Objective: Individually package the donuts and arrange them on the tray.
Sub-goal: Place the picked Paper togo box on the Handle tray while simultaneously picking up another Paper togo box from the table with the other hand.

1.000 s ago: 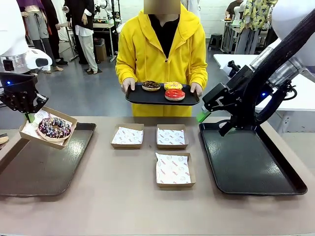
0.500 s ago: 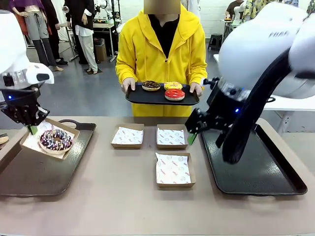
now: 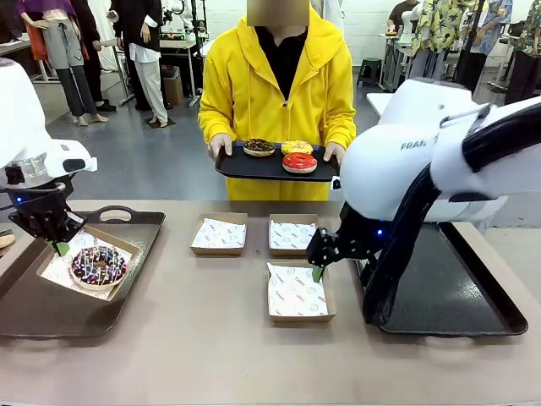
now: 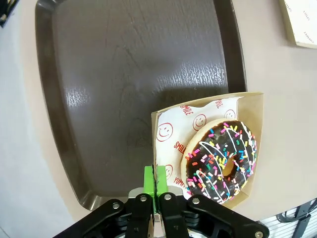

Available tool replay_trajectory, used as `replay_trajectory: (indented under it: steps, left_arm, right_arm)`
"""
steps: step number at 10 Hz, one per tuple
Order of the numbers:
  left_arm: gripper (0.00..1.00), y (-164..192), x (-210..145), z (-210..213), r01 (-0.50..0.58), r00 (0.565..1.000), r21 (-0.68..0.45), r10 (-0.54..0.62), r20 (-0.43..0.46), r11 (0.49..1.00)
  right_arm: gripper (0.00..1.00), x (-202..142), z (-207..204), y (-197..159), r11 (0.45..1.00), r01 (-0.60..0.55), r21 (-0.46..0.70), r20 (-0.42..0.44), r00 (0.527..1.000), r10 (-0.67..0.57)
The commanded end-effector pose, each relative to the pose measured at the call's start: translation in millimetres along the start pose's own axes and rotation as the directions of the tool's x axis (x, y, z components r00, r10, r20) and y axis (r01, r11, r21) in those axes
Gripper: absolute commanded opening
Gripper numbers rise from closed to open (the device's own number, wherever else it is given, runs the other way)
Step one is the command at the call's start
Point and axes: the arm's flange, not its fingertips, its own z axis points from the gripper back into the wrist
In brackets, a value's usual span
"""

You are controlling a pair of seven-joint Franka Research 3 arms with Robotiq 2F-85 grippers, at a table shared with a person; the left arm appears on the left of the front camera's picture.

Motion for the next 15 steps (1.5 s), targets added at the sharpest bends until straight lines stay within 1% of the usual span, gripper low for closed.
replay_trajectory:
  steps: [1, 2, 4, 6, 7, 8, 13, 14, 15]
  left_arm:
    - [0.01, 1, -3, -9, 0.018, 1.000, -0.045, -0.018, 0.009, 0.999]
    - [0.01, -1, -3, -16, 0.024, 1.000, -0.039, -0.024, -0.008, 0.999]
    - [0.01, -2, -4, -24, 0.017, 0.999, -0.032, -0.019, -0.039, 0.999]
    - [0.01, -2, -6, -27, -0.007, 0.999, -0.011, 0.007, -0.054, 1.000]
    - [0.01, -3, -8, -24, -0.014, 0.998, 0.002, 0.014, -0.063, 1.000]
    - [0.01, -2, -3, -26, 0.006, 0.999, -0.016, -0.007, -0.054, 1.000]
    - [0.01, -2, -3, -26, 0.006, 0.999, -0.016, -0.007, -0.054, 1.000]
    - [0.01, -2, -4, -26, 0.004, 0.998, -0.015, -0.005, -0.058, 1.000]
    - [0.01, 1, -6, -23, -0.023, 0.998, -0.025, 0.022, -0.052, 0.999]
  right_arm:
    - [1.00, 10, -22, 3, 0.999, 0.029, -0.044, 0.026, 0.999, -0.028]
    - [1.00, 13, -28, 3, 0.998, 0.022, -0.057, 0.032, 0.999, -0.020]
    - [1.00, 21, -35, 7, 0.992, -0.062, -0.108, 0.047, 0.997, 0.067]
    - [1.00, 24, -38, 13, 0.990, -0.076, -0.121, 0.043, 0.996, 0.081]
    - [1.00, 22, -35, 17, 0.989, -0.071, -0.126, 0.022, 0.997, 0.074]
    - [1.00, 18, -34, 3, 0.990, -0.091, -0.104, 0.026, 0.995, 0.095]
    - [1.00, 21, -32, 3, 0.991, -0.089, -0.103, 0.027, 0.995, 0.093]
    - [1.00, 20, -36, 6, 0.993, -0.073, -0.097, 0.012, 0.997, 0.074]
    - [1.00, 22, -37, 6, 0.994, -0.037, -0.101, 0.007, 0.999, 0.037]
